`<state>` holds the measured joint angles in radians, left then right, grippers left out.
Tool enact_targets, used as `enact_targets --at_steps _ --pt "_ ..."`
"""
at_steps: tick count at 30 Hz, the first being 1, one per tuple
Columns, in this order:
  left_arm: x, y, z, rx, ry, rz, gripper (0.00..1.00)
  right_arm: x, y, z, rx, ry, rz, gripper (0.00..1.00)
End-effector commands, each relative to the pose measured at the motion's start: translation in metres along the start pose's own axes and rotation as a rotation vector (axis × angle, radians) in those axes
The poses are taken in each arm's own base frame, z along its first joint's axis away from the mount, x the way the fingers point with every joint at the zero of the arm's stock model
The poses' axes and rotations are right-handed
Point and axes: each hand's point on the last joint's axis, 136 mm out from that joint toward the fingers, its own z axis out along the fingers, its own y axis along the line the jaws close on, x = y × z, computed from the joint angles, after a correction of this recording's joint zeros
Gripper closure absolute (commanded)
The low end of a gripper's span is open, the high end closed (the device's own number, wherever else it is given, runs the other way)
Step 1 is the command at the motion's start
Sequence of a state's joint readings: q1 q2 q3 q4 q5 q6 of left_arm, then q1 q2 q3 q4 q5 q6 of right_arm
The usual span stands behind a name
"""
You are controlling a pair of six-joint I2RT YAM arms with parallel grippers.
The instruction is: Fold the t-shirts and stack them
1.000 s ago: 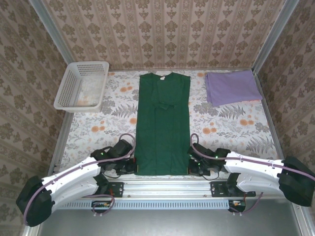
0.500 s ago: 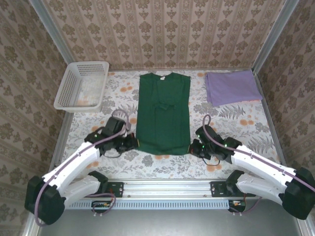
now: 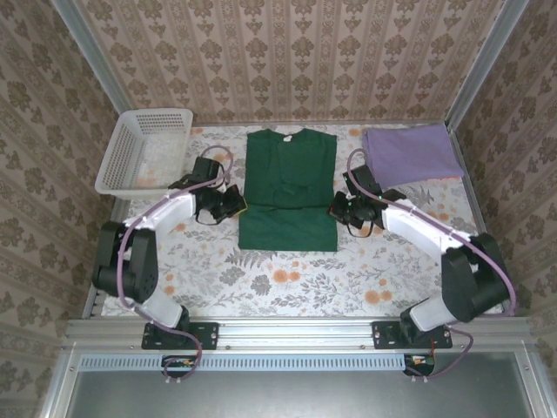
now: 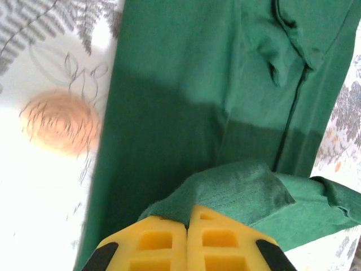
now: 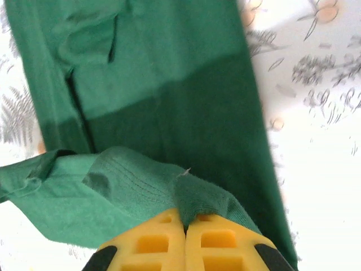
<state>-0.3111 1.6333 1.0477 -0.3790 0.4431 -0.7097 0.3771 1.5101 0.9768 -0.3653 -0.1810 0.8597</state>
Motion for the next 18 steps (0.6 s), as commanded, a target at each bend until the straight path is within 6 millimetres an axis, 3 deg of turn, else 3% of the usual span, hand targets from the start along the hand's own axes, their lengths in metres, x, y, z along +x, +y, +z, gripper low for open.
enact_targets --at_steps 1,8,18 --pt "-0.028 -0.02 0.002 0.069 -0.028 0.043 1.0 -0.018 0.008 0.009 -0.03 0.012 0.0 1.0" --pt "-0.055 -0.018 0.014 0.059 -0.03 0.018 1.0 -0.045 0.011 0.03 -0.037 0.036 0.051 1.0" --pt "-0.074 -0.002 0.034 0.039 -0.01 -0.024 1.0 -0.06 0.004 0.058 -0.002 0.077 0.1 1.0"
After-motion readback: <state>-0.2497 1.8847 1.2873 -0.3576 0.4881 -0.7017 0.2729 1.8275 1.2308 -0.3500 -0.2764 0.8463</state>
